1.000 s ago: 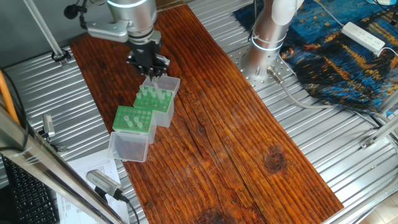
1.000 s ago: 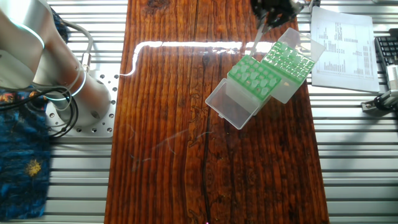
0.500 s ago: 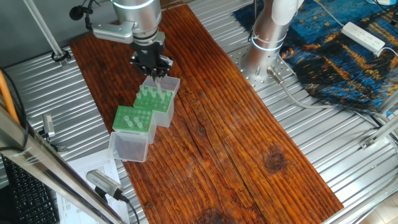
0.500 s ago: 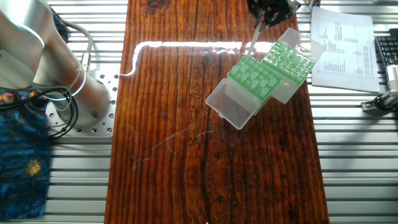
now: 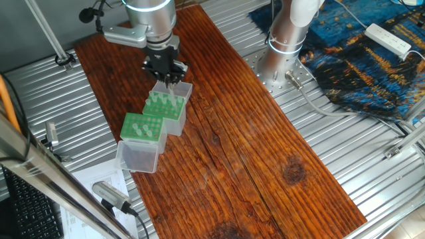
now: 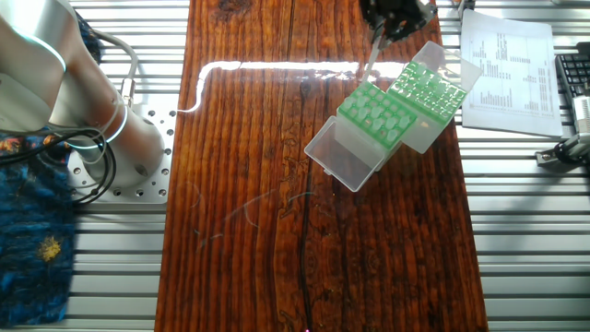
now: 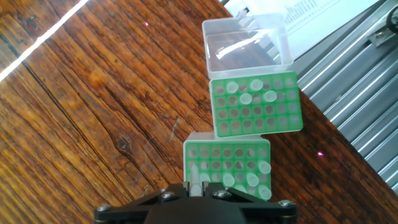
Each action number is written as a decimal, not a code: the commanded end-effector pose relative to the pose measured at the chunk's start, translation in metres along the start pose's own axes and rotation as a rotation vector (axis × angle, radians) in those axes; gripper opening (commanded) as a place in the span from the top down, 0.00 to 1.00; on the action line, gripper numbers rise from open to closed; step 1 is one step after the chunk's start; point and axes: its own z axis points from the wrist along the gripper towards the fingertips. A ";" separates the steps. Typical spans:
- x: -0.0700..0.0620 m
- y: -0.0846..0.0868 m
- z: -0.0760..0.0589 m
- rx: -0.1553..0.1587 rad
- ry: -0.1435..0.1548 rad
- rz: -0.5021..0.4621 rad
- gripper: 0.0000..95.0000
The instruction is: Transfer all large pipette tips from one holder to another
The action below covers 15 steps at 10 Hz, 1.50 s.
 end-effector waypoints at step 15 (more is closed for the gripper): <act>-0.015 -0.034 0.027 0.040 0.000 -0.029 0.80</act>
